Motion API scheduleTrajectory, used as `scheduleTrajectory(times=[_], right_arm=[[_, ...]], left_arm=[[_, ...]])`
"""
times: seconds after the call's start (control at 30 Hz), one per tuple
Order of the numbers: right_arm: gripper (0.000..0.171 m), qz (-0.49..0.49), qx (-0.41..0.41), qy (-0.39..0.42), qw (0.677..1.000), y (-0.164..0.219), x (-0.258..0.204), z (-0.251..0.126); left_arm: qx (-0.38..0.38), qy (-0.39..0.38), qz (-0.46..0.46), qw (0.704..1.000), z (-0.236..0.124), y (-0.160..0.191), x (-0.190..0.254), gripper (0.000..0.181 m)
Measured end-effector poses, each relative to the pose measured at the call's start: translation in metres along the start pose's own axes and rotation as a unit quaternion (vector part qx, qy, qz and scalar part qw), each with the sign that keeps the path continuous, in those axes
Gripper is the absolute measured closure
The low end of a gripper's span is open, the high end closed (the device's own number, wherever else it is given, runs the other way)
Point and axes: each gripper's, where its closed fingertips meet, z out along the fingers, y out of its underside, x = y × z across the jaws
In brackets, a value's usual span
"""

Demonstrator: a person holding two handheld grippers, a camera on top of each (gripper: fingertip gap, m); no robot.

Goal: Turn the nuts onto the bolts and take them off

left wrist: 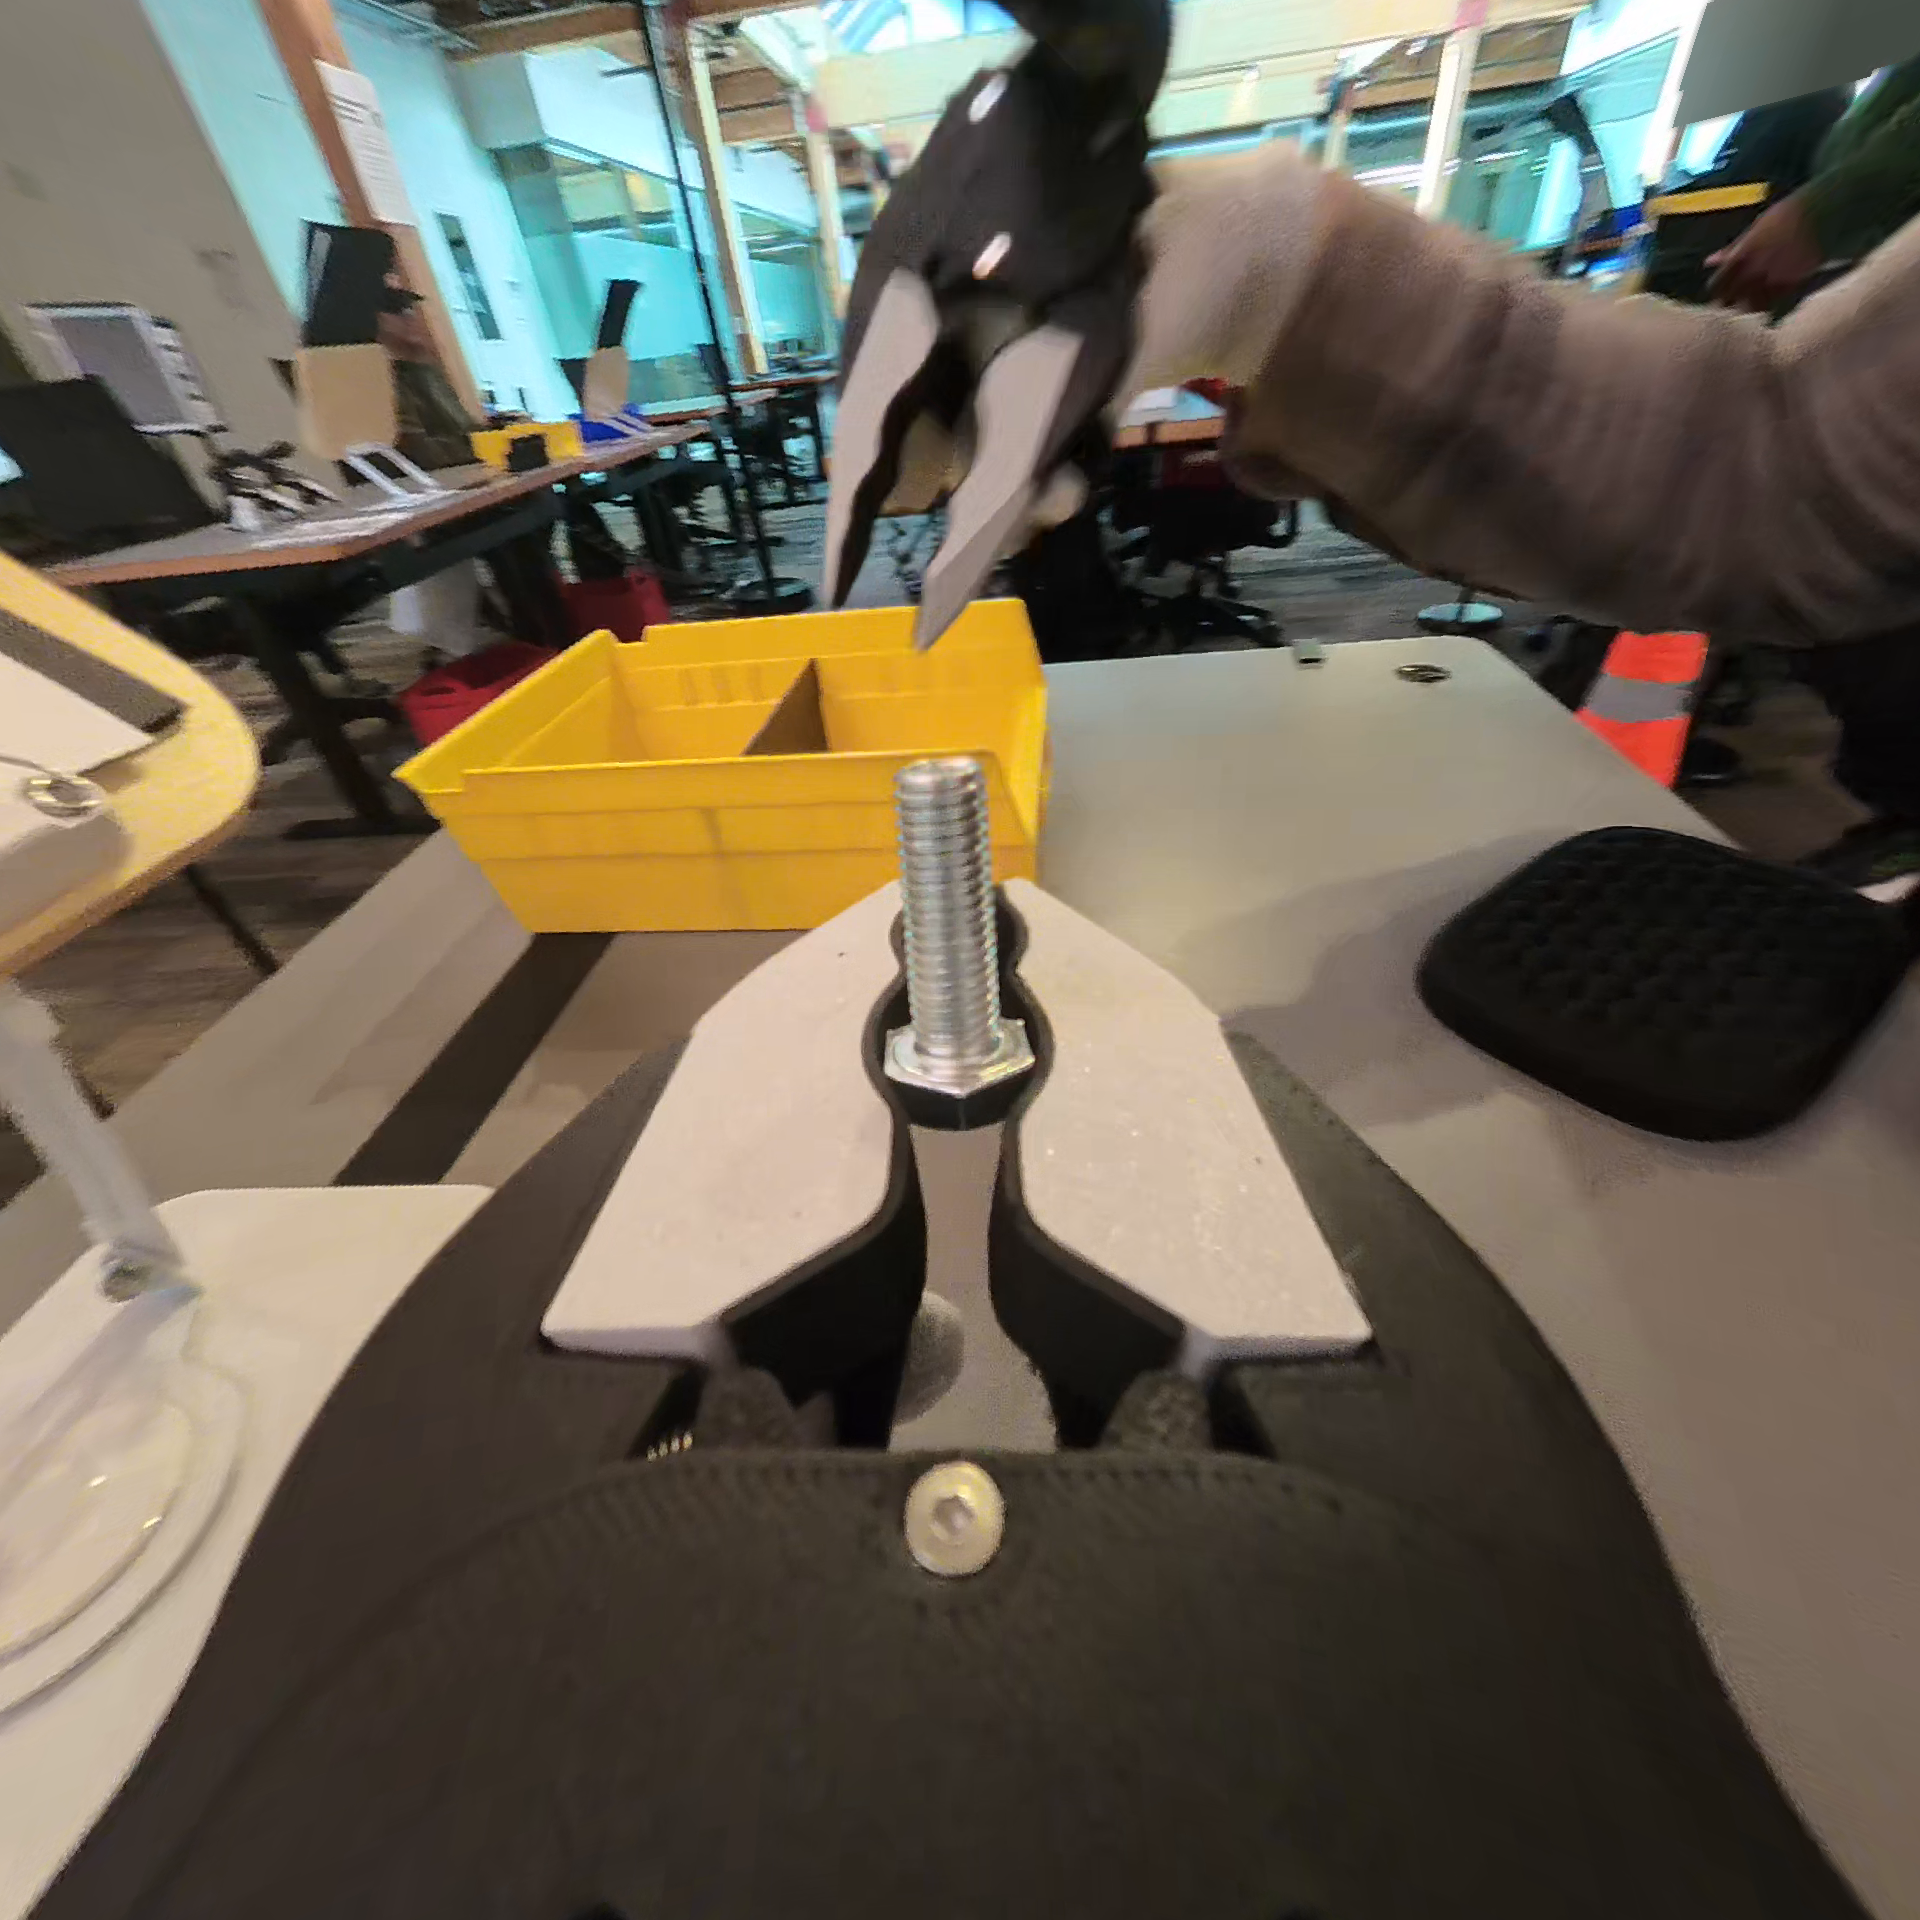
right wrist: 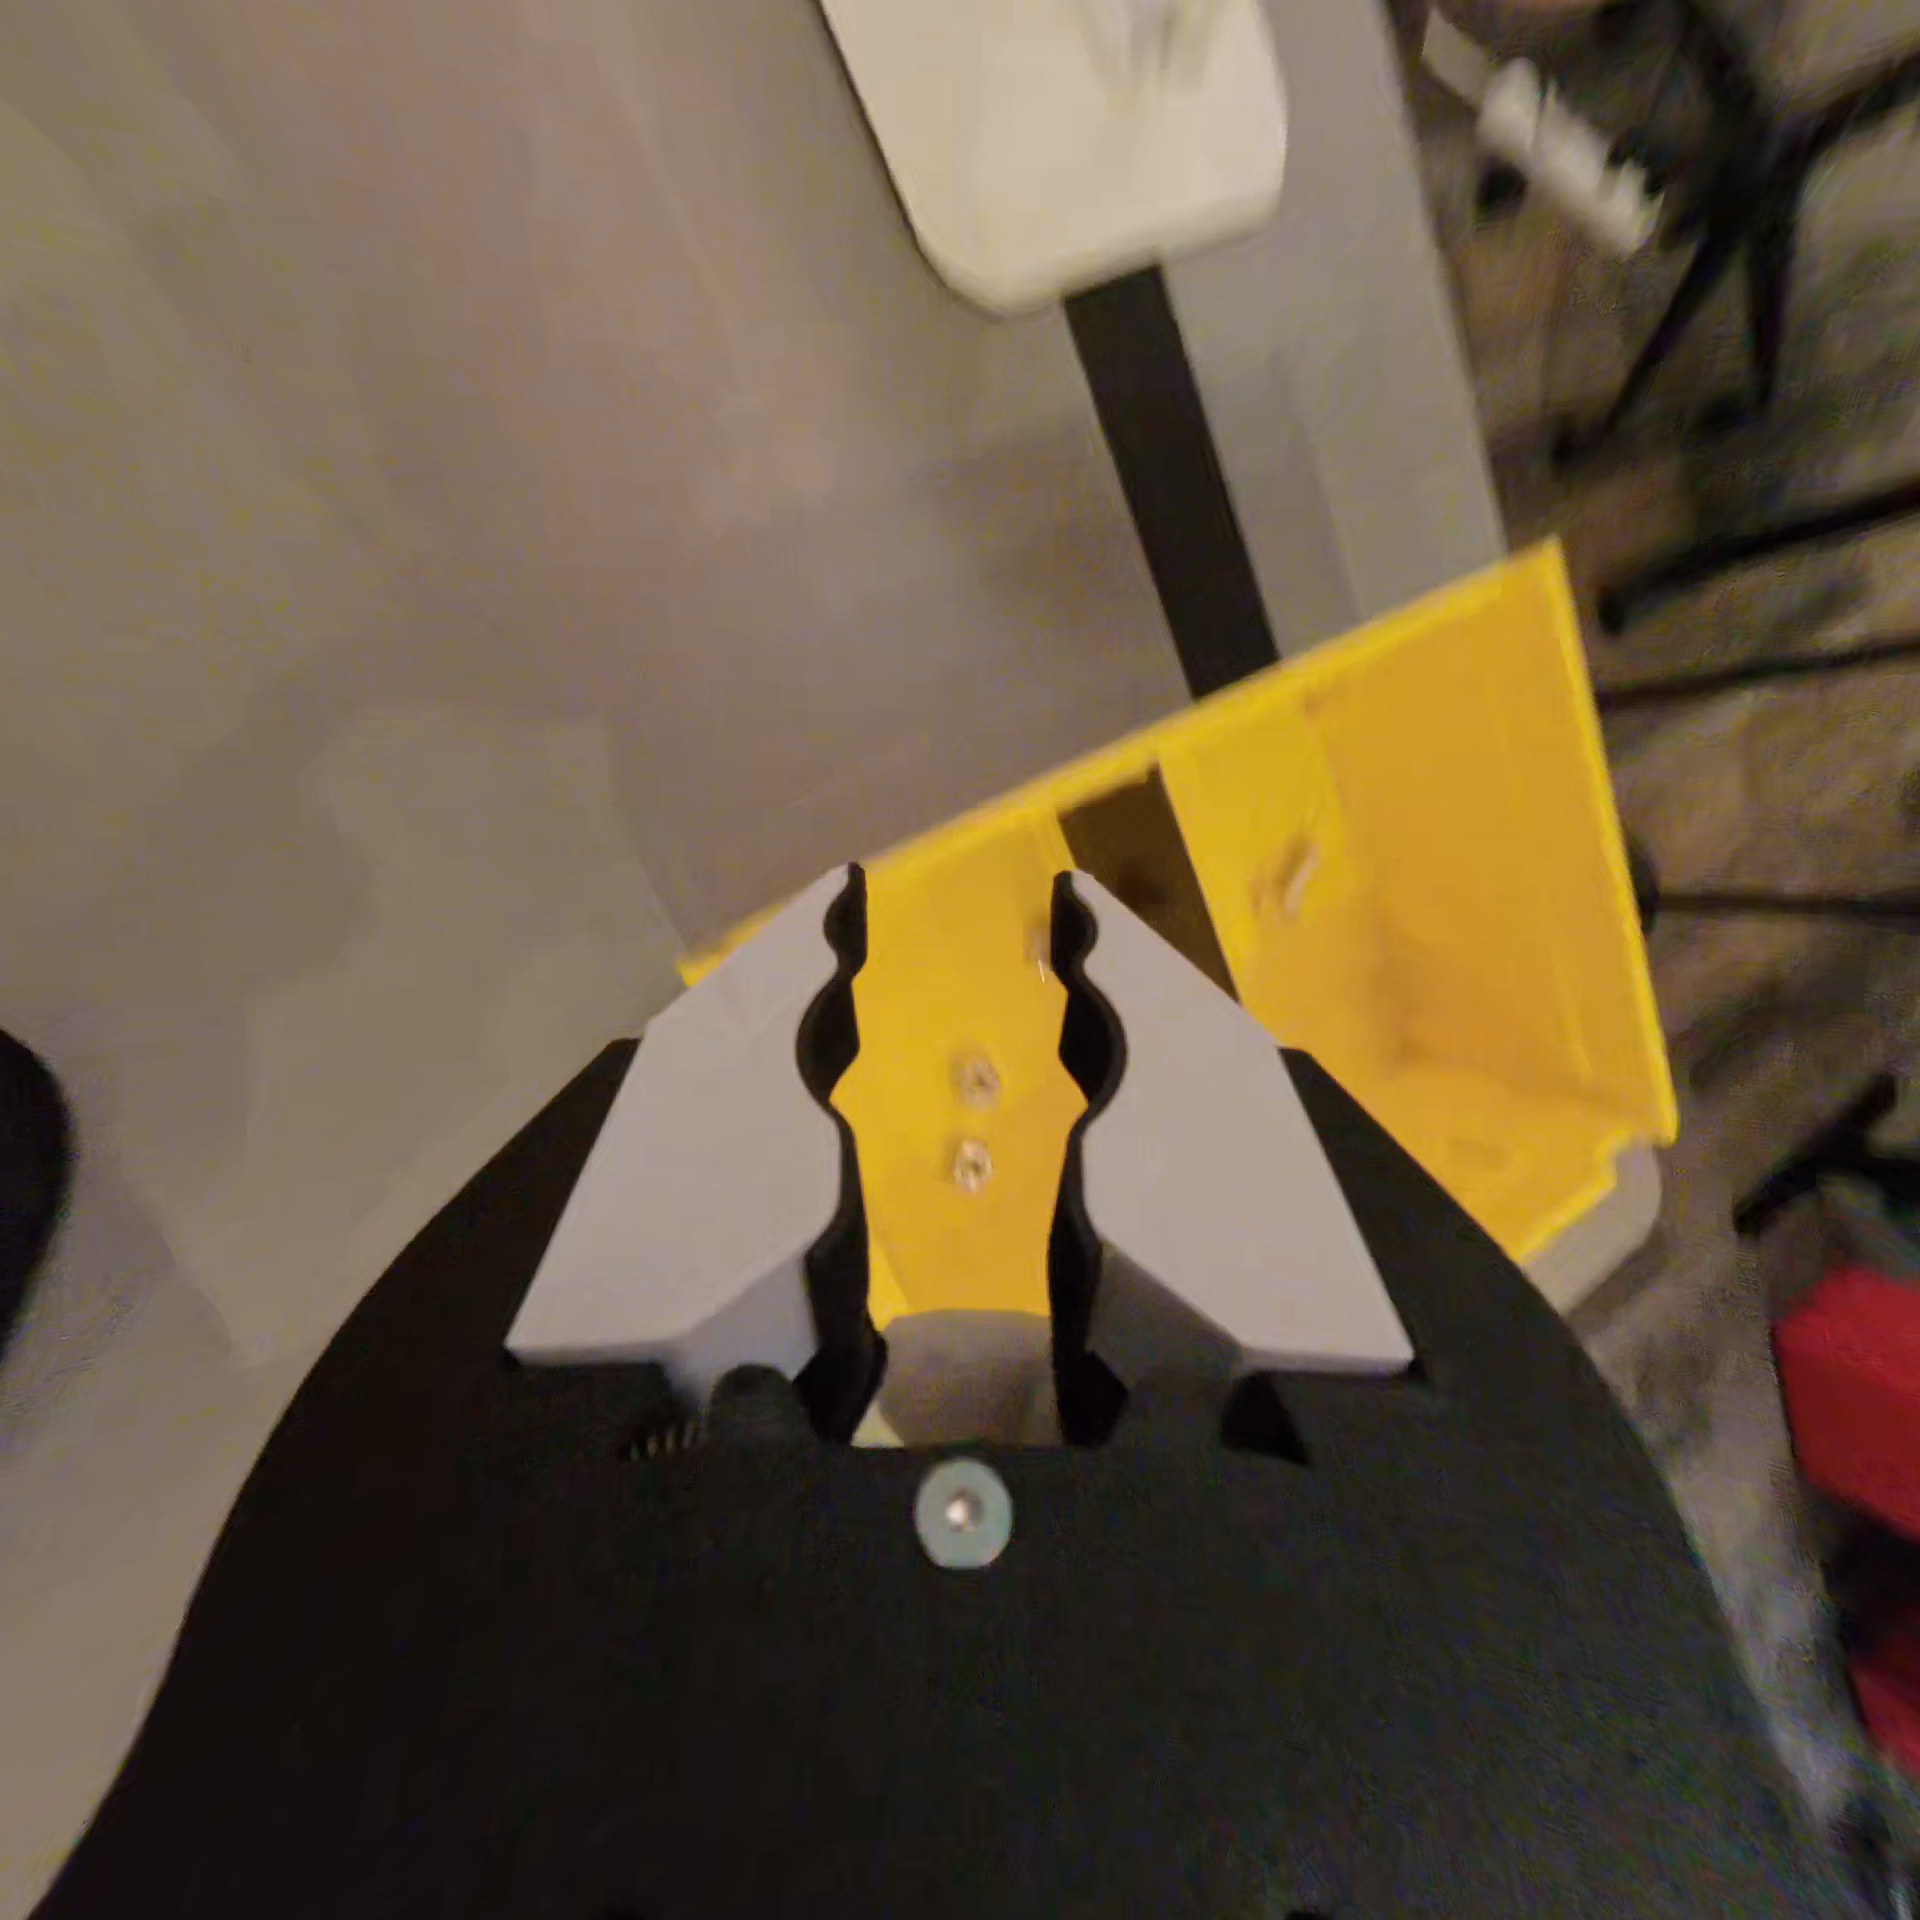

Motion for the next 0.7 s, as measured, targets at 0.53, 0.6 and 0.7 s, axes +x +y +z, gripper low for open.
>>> scheduleTrajectory(times=[0.53, 0.6, 0.7], right_arm=[[0.164, -0.001, 0.399, -0.124, 0.908, -0.225, -0.135, -0.009], [0.164, 0.014, 0.411, -0.14, 0.901, -0.227, -0.136, -0.011], [0.164, 0.034, 0.43, -0.148, 0.89, -0.225, -0.134, -0.017]], left_arm=[[0.018, -0.07, 0.066, 0.995, 0.007, -0.019, 0.0, 0.172], [0.021, -0.075, 0.067, 0.995, 0.006, -0.021, 0.0, 0.171], [0.013, -0.089, 0.071, 0.993, 0.008, -0.025, -0.001, 0.164]])
